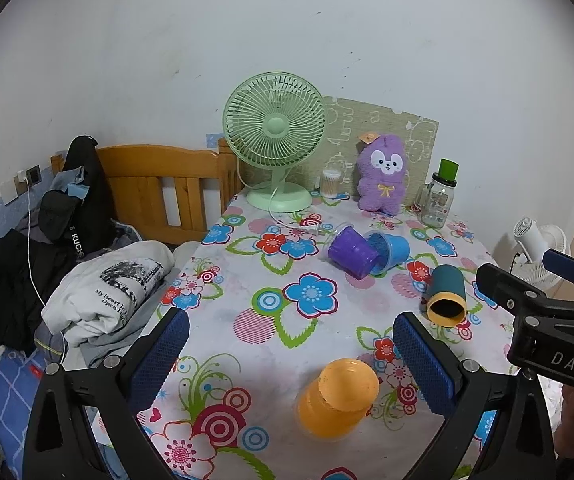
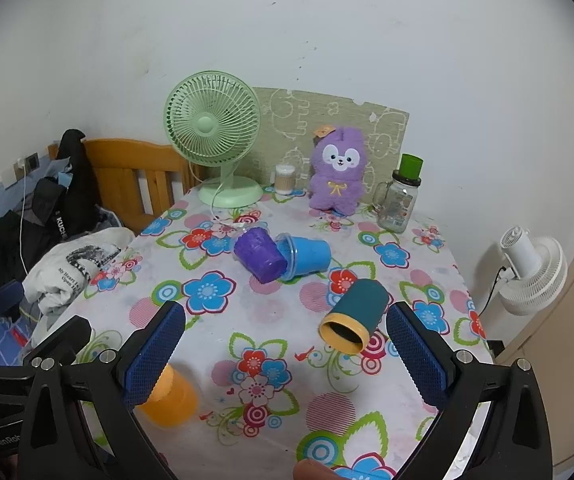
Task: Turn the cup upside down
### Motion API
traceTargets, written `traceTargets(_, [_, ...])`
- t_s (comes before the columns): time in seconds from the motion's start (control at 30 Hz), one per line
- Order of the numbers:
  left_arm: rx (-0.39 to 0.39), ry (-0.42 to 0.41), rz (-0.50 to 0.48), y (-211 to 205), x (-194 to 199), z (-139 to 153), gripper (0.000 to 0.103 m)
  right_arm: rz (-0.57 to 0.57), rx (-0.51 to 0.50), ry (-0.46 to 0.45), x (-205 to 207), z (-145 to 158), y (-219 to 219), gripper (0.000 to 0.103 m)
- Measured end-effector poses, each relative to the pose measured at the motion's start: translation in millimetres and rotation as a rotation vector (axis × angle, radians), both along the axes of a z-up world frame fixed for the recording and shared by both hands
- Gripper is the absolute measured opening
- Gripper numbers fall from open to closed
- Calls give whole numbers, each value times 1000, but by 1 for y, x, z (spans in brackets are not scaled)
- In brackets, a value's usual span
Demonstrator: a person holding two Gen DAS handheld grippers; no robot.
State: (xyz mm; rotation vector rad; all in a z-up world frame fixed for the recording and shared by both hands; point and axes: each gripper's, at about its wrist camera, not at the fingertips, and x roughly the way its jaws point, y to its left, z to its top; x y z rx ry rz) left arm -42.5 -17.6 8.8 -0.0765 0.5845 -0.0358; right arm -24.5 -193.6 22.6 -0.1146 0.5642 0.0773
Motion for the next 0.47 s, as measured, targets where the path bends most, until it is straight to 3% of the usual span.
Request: traceTargets(0.47, [0,11,27,12,0,-5,103,26,-6,10,4,-3,12,102])
